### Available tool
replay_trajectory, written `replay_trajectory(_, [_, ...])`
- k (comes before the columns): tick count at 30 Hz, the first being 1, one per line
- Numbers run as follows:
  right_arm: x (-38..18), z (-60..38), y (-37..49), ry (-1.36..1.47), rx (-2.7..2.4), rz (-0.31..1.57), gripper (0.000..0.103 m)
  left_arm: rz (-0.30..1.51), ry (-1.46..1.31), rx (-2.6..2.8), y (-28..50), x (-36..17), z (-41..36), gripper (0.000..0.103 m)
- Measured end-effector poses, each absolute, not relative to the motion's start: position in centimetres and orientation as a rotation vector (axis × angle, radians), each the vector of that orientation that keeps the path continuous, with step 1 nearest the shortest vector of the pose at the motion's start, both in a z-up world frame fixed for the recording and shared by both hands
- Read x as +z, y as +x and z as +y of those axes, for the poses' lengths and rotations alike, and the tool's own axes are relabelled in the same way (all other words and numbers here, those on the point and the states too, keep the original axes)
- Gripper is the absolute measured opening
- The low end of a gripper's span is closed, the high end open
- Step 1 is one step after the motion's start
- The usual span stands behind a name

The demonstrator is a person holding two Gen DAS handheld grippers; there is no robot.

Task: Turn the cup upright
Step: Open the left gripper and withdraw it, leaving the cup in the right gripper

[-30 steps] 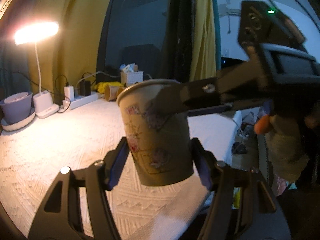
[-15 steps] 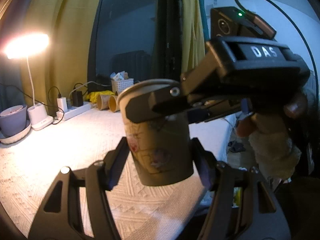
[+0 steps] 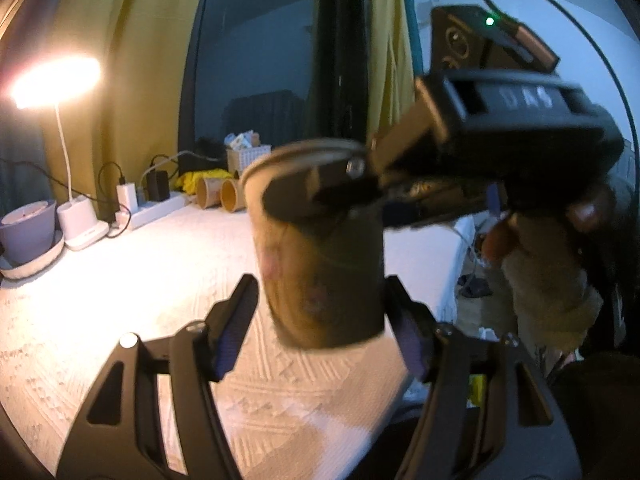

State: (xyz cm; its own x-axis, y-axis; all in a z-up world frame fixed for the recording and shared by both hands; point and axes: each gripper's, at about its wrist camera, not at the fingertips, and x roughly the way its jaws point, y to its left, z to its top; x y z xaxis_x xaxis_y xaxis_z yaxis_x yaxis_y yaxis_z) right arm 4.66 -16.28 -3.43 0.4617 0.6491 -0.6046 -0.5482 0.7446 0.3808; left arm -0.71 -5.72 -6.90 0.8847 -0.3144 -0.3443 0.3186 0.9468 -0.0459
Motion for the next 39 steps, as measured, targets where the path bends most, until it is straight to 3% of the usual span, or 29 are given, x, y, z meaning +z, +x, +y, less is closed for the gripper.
replay_trajectory(4, [-2.8,-16.9,4.6,0.123,0.682,0.743,0.067,0.401,-0.009,-0.307,-0.4,-7.1,-5.0,0.075])
replay_trajectory(17, [-3.6,-17.6,7.6,-0.040,0.441,0.571,0.067,0.555,-0.184,-0.114,2.0,-7.5,1.7,0.075])
replay_trajectory(27, [-7.7,-14.8,10.7,-0.149,0.417,0.595,0.067,0.627,-0.319,0.007,3.8,-8.4,6.2,0.075])
replay_trajectory(39, [-8.8,-13.8,11.2,-0.206,0.399,0.587,0.067,0.623,-0.335,0.006,4.3,-8.2,6.5,0.075])
